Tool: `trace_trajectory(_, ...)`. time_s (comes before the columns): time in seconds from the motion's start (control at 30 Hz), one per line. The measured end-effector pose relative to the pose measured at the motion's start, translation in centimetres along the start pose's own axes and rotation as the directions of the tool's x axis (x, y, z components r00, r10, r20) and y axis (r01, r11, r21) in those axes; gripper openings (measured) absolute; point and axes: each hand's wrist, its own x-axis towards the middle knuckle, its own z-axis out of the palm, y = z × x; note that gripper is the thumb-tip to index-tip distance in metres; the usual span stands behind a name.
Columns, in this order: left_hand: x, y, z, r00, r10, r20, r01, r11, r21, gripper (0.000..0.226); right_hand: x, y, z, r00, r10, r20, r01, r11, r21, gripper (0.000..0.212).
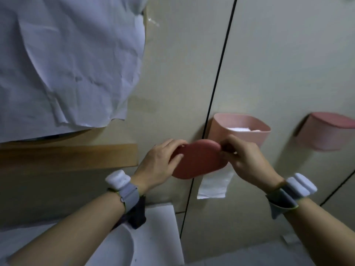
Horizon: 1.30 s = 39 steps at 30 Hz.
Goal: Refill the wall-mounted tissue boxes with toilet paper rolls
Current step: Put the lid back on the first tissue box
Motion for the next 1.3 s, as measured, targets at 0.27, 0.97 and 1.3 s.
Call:
trace_trajectory(0.27, 6.6, 3.7, -2.9, 0.988, -0.048, -0.145, 0.032, 0.993, -0.112, 0.031, 2.5, 3.8, -8.8, 0.969, 0.024, -0.247, 0.04, 0.968, 0.25, 0.009)
trace_trajectory(0.97, 15.9, 8.8, 6.9, 0.741, -0.649, -0.173, 0.403, 0.636, -0.658, 0.018, 8.1, 15.9, -12.4, 0.986, 0.136, -0.091, -0.03, 0.697, 0.717, 0.035)
trace_trajectory(1.3, 16.7, 7.0, 7.9, 0.596, -0.781, -0.186, 0.513, 0.548, -0.66, 0.018, 8.2, 17.1, -11.6, 0.988, -0.037, 0.15, -0.063, 0.79, 0.61, 0.065)
